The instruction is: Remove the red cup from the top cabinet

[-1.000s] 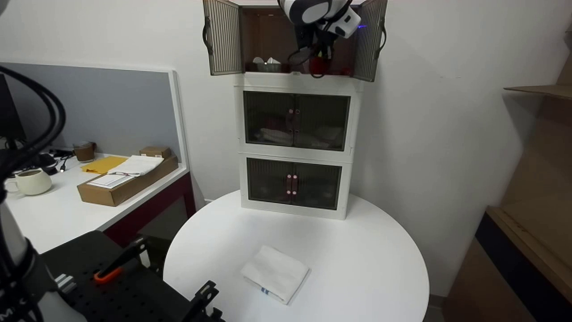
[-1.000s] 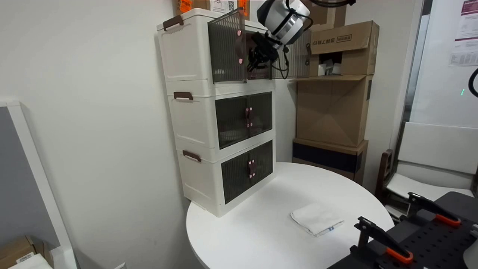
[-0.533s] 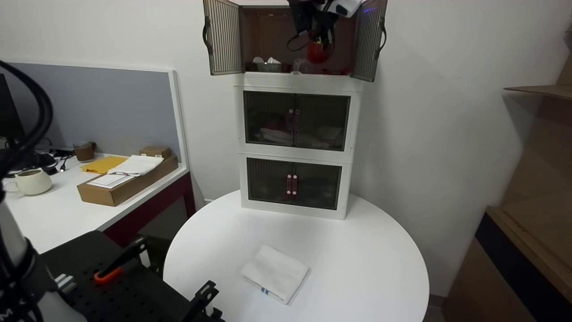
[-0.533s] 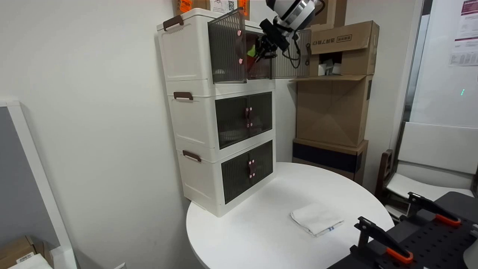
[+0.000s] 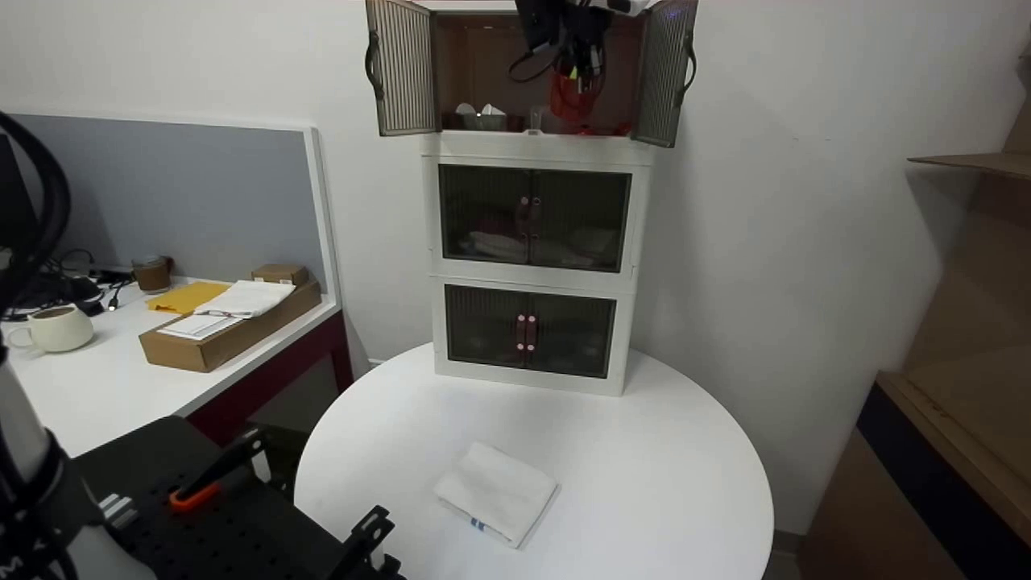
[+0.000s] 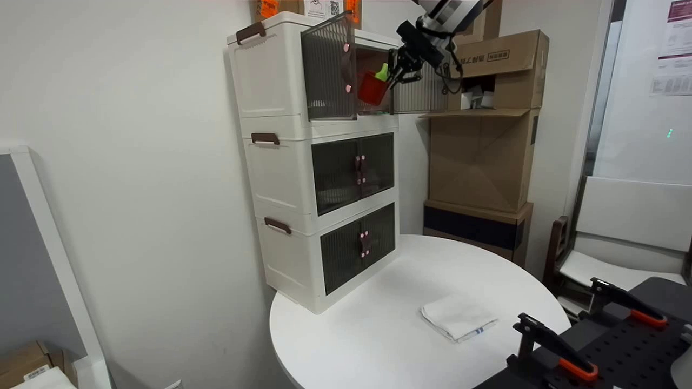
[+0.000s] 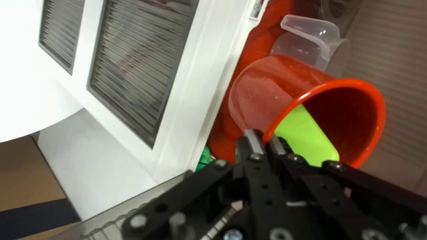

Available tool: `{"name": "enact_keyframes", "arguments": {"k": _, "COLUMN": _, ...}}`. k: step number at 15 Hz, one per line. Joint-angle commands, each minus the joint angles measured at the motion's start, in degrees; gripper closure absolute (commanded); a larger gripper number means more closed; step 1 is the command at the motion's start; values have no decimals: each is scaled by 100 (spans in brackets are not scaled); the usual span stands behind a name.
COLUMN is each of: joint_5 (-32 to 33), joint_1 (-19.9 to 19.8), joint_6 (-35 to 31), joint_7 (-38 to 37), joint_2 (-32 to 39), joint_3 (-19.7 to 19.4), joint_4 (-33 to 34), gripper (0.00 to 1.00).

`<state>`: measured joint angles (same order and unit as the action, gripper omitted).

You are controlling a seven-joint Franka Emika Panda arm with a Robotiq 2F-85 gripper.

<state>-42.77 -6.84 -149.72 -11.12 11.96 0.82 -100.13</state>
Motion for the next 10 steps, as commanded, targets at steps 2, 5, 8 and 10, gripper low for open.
{"name": "enact_keyframes", "arguments": {"k": 2, "joint_5": -80, "joint_1": 12, "joint_6": -20, "joint_7": 86, "joint_2": -731, "joint_3": -204, "joint_4": -958, "gripper": 98}}
{"name": "enact_keyframes", "arguments": {"k": 5, "joint_5": 26, "joint_1": 52, "joint_6": 182, "joint_7": -2, "joint_2": -890, "joint_3": -298, "joint_4": -1379, "gripper": 98}}
{"name": "enact_keyframes", "arguments": {"k": 8, "joint_5": 68, "joint_1": 112, "joint_6": 512, "joint_7": -103, "joint_2": -812, "joint_3": -290, "joint_4": -1704, "gripper": 98}}
{"name": "enact_keyframes", "arguments": {"k": 10, "joint_5": 134, "joint_1": 178, "joint_6": 507, "joint_7": -163, "joint_2": -602, "joint_3": -272, "joint_4": -1851, "gripper": 98}}
